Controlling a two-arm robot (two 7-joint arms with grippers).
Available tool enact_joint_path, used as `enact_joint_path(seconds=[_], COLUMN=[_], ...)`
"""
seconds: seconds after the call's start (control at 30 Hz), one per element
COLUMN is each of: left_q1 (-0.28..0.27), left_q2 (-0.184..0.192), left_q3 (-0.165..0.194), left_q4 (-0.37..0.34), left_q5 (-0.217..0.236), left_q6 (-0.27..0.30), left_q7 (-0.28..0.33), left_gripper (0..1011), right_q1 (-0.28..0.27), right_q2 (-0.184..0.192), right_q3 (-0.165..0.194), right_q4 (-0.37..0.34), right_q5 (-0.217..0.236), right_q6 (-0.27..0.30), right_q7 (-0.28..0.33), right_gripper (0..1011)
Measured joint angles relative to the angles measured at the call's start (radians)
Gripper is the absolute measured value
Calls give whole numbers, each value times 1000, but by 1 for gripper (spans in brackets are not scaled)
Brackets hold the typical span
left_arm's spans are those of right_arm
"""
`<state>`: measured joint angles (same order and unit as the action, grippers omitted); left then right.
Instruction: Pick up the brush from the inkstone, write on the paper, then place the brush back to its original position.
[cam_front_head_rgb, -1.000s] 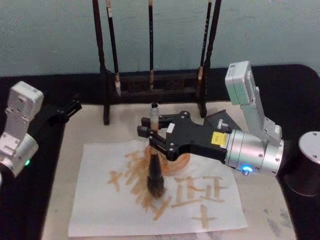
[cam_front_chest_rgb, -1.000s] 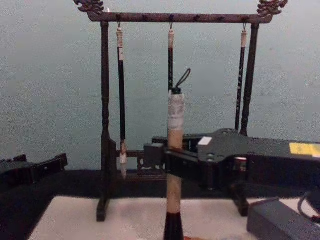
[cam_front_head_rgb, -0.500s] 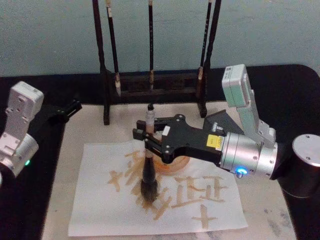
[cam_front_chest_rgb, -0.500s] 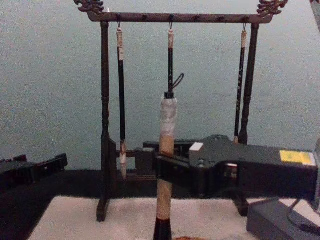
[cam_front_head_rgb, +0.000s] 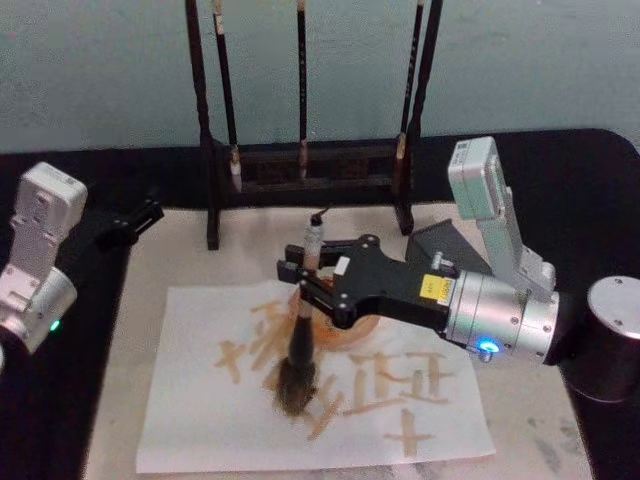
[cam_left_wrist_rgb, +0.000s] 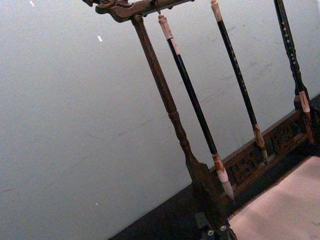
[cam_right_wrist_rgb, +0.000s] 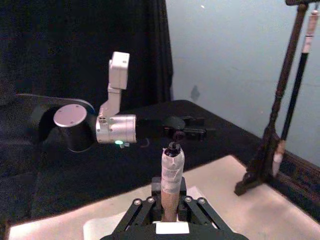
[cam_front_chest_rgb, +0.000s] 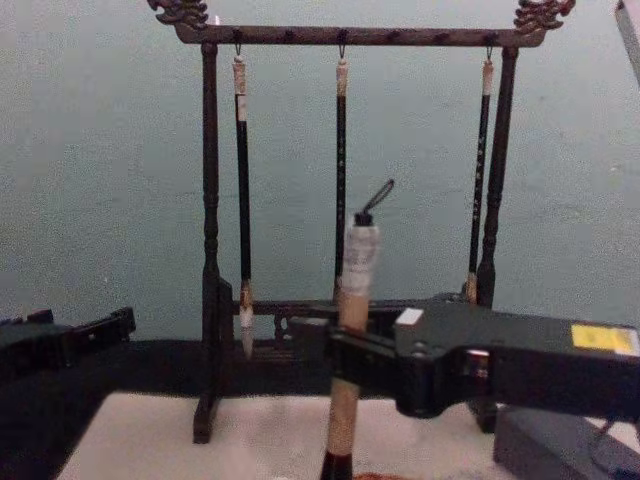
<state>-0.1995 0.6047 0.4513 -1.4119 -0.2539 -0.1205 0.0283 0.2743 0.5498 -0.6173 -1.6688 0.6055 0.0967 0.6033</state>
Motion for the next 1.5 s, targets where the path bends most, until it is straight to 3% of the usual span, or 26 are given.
enact_joint_path(seconds=[1.03, 1.23, 1.5], left_q1=[0, 0, 0], left_q2=[0, 0, 0], left_q3=[0, 0, 0], left_q4=[0, 0, 0], left_q5=[0, 0, 0], left_q6=[0, 0, 0], left_q7=[0, 0, 0], left_gripper=[1002, 1002, 1002], right_q1=[-57, -57, -35], right_q2=[57, 53, 22], right_q3=[76, 79, 50], right_q4=[-66, -82, -84], right_q5=[9, 15, 23], right_q6=[1, -10, -22], right_q7=[-35, -29, -3], right_gripper=[163, 164, 164])
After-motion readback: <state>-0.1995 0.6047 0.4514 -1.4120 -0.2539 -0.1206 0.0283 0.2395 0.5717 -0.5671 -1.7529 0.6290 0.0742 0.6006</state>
